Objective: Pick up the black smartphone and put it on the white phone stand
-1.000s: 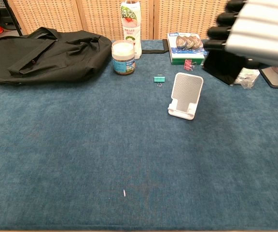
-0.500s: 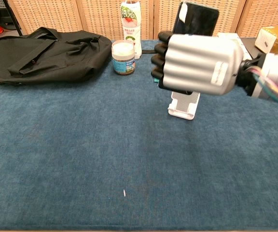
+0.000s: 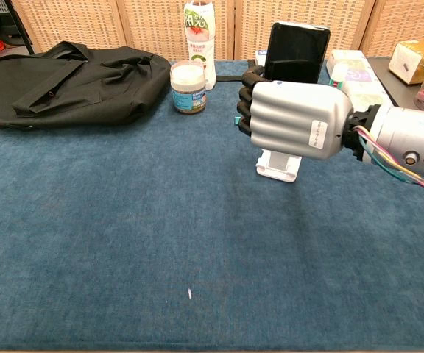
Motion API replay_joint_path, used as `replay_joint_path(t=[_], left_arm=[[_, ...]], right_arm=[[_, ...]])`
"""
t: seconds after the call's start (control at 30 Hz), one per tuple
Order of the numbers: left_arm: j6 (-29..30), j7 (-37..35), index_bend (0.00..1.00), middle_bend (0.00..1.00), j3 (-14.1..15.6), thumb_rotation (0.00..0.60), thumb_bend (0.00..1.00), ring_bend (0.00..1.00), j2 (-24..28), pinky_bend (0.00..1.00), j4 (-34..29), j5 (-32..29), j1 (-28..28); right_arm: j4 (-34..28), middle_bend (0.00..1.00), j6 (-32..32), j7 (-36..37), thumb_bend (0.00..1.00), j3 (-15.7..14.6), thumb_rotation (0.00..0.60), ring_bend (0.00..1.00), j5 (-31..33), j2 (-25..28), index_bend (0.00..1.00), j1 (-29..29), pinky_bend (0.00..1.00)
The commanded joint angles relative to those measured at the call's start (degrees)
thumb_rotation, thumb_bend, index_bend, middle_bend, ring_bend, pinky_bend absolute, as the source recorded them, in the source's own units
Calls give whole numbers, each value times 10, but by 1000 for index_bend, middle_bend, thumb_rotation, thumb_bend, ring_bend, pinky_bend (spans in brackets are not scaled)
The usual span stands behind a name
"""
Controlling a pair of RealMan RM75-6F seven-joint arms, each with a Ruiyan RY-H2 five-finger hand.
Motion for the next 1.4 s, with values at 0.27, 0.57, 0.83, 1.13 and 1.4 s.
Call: replay_joint_path(t=[0.27,0.57,0.83,1.13,1.4], left_arm=[[-2,-2,0,0,-1,600,0,0,1,0,0,-3,0],[-5,-9,0,0,0,600,0,0,4,0,-1,-3,-1],[-4,-7,0,0,-1,600,0,0,3,0,0,-3,-1],[-4,-7,0,0,-1,600,0,0,3,0,0,-4,0],[-6,-6,0,0,-1,600,0,0,2,0,0,-5,-1]], right_arm=[[37,505,15,-43,363,-13,600,381,-3,-39,554,-14,347],[69,505,7,-51,363,-21,600,379,-1,-61,554,-14,347],[83,504,9,-49,358,-26,600,374,5,-72,554,-21,348],[108,494,10,-33,337,-39,600,368,1,-86,554,-21,347],[120,210,22,-19,241,-41,600,168,3,-89,297,-27,343]])
